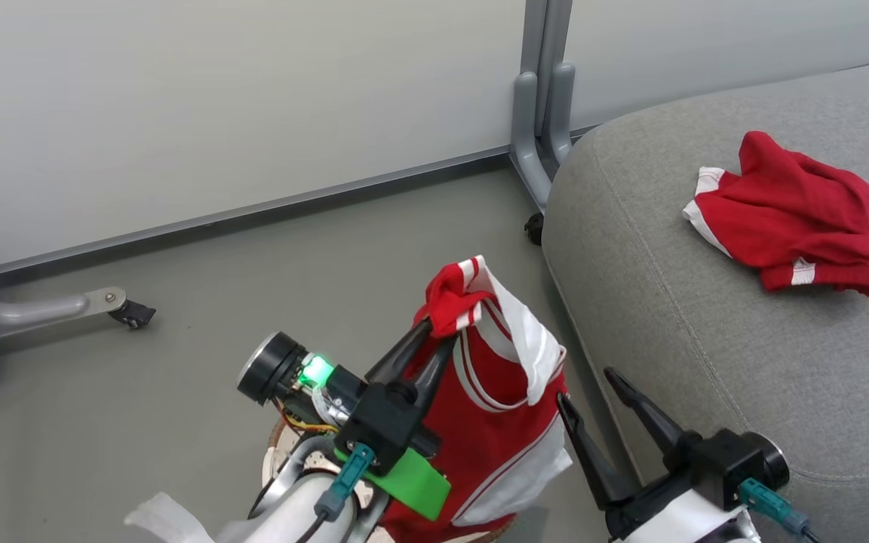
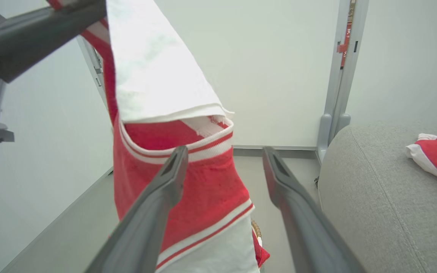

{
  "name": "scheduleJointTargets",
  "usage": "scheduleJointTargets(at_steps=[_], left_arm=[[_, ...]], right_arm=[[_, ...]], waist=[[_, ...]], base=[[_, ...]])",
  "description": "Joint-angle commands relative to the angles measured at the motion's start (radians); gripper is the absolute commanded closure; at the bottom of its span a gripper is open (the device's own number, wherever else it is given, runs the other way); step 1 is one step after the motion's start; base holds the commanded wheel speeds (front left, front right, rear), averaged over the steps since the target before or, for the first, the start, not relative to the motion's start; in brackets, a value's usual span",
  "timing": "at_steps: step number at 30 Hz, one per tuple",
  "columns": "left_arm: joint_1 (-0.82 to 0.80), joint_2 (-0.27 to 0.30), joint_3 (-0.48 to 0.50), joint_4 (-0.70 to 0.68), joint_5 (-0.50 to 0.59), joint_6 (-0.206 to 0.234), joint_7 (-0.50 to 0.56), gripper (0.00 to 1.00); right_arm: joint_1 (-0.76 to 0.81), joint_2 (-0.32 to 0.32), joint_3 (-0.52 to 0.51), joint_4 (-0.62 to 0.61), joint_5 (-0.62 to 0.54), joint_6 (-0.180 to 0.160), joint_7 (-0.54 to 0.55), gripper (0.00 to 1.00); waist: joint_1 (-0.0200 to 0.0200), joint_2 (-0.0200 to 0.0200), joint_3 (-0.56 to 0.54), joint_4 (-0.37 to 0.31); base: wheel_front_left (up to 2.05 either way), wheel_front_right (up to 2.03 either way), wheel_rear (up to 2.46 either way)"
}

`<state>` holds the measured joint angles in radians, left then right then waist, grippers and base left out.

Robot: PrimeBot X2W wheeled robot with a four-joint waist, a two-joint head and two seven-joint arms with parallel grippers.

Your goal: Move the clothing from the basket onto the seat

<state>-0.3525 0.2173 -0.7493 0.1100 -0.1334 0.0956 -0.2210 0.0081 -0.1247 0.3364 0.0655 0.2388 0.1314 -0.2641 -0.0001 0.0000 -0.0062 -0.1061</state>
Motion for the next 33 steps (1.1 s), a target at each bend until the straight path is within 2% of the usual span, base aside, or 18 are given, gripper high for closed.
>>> scheduleJointTargets(at_steps=[1, 12, 16, 25, 29, 33], left_arm=[[-0.018, 0.008, -0.009, -0.024, 0.008, -0.007, 0.007, 1.00], [-0.059, 0.023, -0.080, -0.130, 0.045, -0.060, 0.062, 1.00], [-0.074, 0.034, -0.103, -0.147, 0.055, -0.079, 0.078, 1.00], [-0.098, 0.033, -0.123, -0.170, 0.050, -0.097, 0.085, 1.00], [-0.107, 0.032, -0.130, -0.172, 0.047, -0.103, 0.080, 1.00], [-0.116, 0.026, -0.135, -0.171, 0.041, -0.106, 0.078, 1.00]], right_arm=[[-0.013, -0.011, 0.007, -0.011, 0.015, -0.001, 0.000, 0.00], [-0.081, -0.105, 0.075, -0.018, 0.099, -0.001, 0.000, 0.00], [-0.129, -0.193, 0.158, -0.019, 0.179, -0.001, 0.000, 0.00], [-0.221, -0.309, 0.299, -0.026, 0.375, -0.001, 0.000, 0.00], [-0.271, -0.353, 0.421, 0.011, 0.439, -0.001, 0.000, 0.00], [-0.309, -0.355, 0.498, 0.046, 0.468, -0.001, 0.000, 0.00]], waist=[[0.0001, 0.0000, 0.004, 0.002], [0.0001, 0.0000, 0.024, 0.016], [0.0001, 0.0000, 0.036, 0.022], [0.0001, 0.0000, 0.074, 0.046], [0.0001, 0.0000, 0.079, 0.057], [0.0001, 0.0000, 0.076, 0.068]], base=[[0.00, 0.00, 0.00], [0.00, 0.00, 0.00], [0.00, 0.00, 0.00], [0.00, 0.00, 0.00], [0.00, 0.00, 0.00], [0.00, 0.00, 0.00]])
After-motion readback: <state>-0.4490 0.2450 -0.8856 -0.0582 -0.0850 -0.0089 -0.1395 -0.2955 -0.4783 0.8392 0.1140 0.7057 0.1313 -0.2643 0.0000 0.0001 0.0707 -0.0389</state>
